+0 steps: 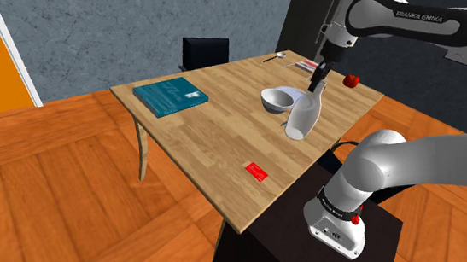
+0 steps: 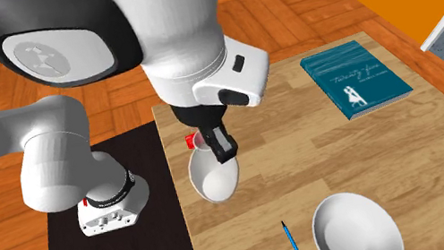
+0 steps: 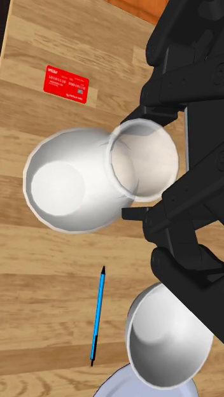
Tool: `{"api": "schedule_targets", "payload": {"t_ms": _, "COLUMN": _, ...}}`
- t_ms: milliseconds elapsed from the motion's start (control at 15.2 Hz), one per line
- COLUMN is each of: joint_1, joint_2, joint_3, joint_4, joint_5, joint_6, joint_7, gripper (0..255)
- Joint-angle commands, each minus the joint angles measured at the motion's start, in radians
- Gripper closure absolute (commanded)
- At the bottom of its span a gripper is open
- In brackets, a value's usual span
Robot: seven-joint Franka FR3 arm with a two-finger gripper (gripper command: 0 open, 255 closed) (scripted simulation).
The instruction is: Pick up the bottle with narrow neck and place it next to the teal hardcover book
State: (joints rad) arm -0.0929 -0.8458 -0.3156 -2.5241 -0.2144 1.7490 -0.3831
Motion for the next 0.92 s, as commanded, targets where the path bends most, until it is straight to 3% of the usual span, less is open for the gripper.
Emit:
{"api": "schedule_targets", "payload": {"t_ms": 0, "joint_1": 0.002, "joint_2": -0.001, "joint_3": 0.007, "joint_4": 0.03, "joint_5": 0.006, "joint_6": -0.03, "joint_7": 0.0, "gripper": 255}}
{"api": "schedule_targets", "payload": {"t_ms": 858, "joint_1": 0.018, "joint_2": 0.039, "joint_3": 0.034, "joint_4": 0.227, "joint_5": 0.034, "joint_6": -0.188, "joint_7": -0.005, "gripper": 255}}
